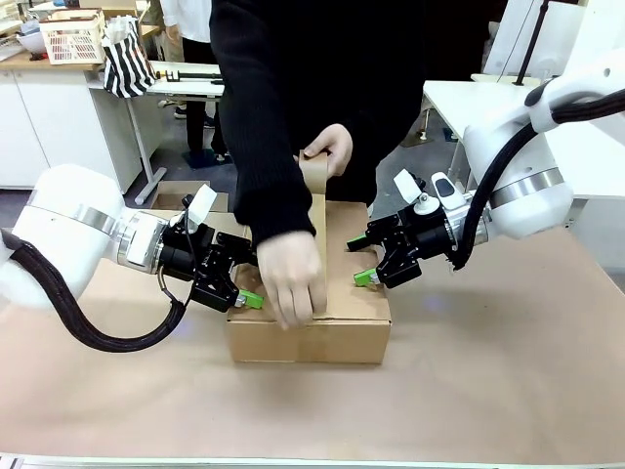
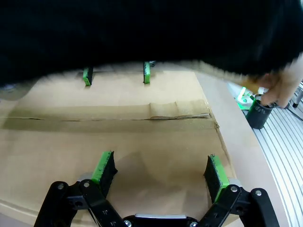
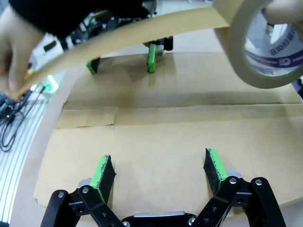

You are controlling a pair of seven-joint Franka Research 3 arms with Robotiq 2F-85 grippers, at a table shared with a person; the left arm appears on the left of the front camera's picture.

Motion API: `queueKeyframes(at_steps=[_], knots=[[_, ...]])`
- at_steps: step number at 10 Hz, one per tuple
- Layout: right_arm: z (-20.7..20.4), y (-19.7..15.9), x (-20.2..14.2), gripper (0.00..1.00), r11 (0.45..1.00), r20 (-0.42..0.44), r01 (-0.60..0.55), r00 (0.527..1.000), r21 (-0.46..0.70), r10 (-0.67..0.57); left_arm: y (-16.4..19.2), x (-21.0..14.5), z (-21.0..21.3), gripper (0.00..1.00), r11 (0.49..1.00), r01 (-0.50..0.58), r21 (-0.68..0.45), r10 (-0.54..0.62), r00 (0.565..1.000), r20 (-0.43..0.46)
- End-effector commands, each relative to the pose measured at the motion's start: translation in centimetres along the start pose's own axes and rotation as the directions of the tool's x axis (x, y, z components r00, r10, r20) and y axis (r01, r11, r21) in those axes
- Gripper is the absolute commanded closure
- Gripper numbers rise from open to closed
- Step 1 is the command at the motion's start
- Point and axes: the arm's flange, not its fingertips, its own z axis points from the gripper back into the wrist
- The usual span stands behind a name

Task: Pack the gift set into the box.
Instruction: Press and hold the closed box until the human finishes sealing it.

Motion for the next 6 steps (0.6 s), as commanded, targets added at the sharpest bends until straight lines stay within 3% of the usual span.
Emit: queueKeyframes(at_steps=[1,6], knots=[[-0.11,0.08,-0.18,0.00,1.000,-0.004,0.001,1.000,-0.001,-0.001,-0.11,-0.04,0.02,0.00,1.000,0.015,0.002,-0.015,1.000,-0.006],[-0.11,0.08,-0.18,0.00,1.000,-0.004,0.001,1.000,-0.001,-0.001,-0.11,-0.04,0.02,0.00,1.000,0.015,0.002,-0.015,1.000,-0.006]])
